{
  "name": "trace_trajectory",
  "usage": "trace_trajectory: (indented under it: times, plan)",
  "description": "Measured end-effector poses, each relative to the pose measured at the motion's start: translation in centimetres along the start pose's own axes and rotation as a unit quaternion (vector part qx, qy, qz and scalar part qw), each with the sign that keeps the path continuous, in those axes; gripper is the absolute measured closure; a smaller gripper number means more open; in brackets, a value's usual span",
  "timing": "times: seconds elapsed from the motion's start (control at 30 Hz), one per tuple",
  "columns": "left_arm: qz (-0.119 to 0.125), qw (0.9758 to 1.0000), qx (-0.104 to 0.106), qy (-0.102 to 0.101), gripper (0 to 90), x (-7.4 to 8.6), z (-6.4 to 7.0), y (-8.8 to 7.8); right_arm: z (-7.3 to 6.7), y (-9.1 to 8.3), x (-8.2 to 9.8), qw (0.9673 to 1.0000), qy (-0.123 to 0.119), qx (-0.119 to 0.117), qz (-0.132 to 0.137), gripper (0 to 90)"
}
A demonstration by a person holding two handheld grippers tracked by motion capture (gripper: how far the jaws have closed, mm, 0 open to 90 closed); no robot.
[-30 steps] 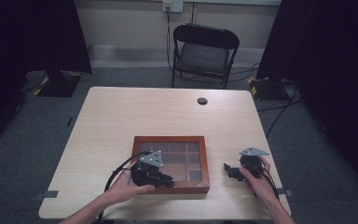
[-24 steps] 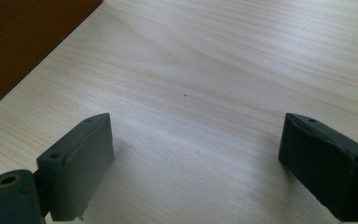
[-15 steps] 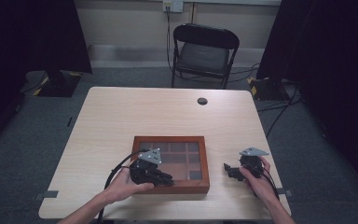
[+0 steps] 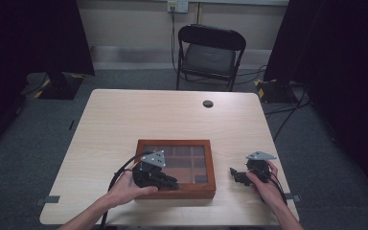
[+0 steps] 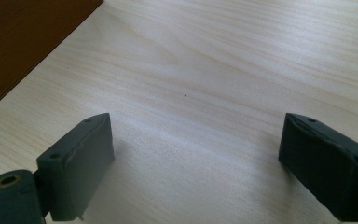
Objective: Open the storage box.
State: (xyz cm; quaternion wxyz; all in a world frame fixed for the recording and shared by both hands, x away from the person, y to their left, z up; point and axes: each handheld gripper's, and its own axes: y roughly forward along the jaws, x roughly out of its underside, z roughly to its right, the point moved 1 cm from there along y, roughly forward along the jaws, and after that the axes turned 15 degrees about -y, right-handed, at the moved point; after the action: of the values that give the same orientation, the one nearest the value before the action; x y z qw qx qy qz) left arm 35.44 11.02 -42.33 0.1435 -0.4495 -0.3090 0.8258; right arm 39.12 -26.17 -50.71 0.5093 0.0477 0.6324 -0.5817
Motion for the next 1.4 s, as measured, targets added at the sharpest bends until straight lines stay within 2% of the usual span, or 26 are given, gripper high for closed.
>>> trace_trajectory:
  times: [0.23, 0.37, 0.77, 0.87, 0.93, 1.13, 1.23, 1.4]
  plan:
    - [-0.001, 0.9999, 0.004, 0.01, 81.8, -0.5, 0.1, -0.4, 0.0, 0.0, 0.0, 1.0, -0.001, -0.001, 0.001, 9.3]
    - [0.004, 1.0, 0.008, 0.004, 81.8, -0.6, 0.0, -0.7, 0.0, 0.0, 0.0, 1.0, -0.002, -0.001, 0.001, 9.2]
    - [0.004, 0.9999, 0.01, 0.006, 81.8, -1.4, 0.1, -1.5, 0.1, 0.0, 0.0, 1.0, -0.003, -0.002, 0.001, 9.3]
    - [0.007, 0.9998, 0.011, 0.015, 81.8, -1.5, 0.1, -1.5, 0.0, 0.0, 0.0, 1.0, -0.002, -0.002, 0.001, 9.2]
    - [0.002, 0.9999, 0.01, 0.014, 81.8, -1.6, 0.1, -1.5, 0.0, 0.0, 0.0, 1.0, -0.002, -0.002, 0.001, 9.3]
    - [0.012, 0.9998, 0.012, 0.007, 81.8, -2.1, 0.2, -1.8, 0.0, 0.0, 0.0, 1.0, -0.002, -0.002, 0.001, 9.2]
    - [0.009, 0.9999, 0.008, 0.01, 81.8, -2.5, 0.2, -2.0, 0.1, 0.0, 0.0, 1.0, -0.003, -0.003, 0.001, 9.2]
    - [0.011, 0.9998, 0.017, 0.006, 81.9, -2.8, 0.0, -2.2, 0.1, 0.0, 0.0, 1.0, -0.004, -0.002, 0.001, 9.1]
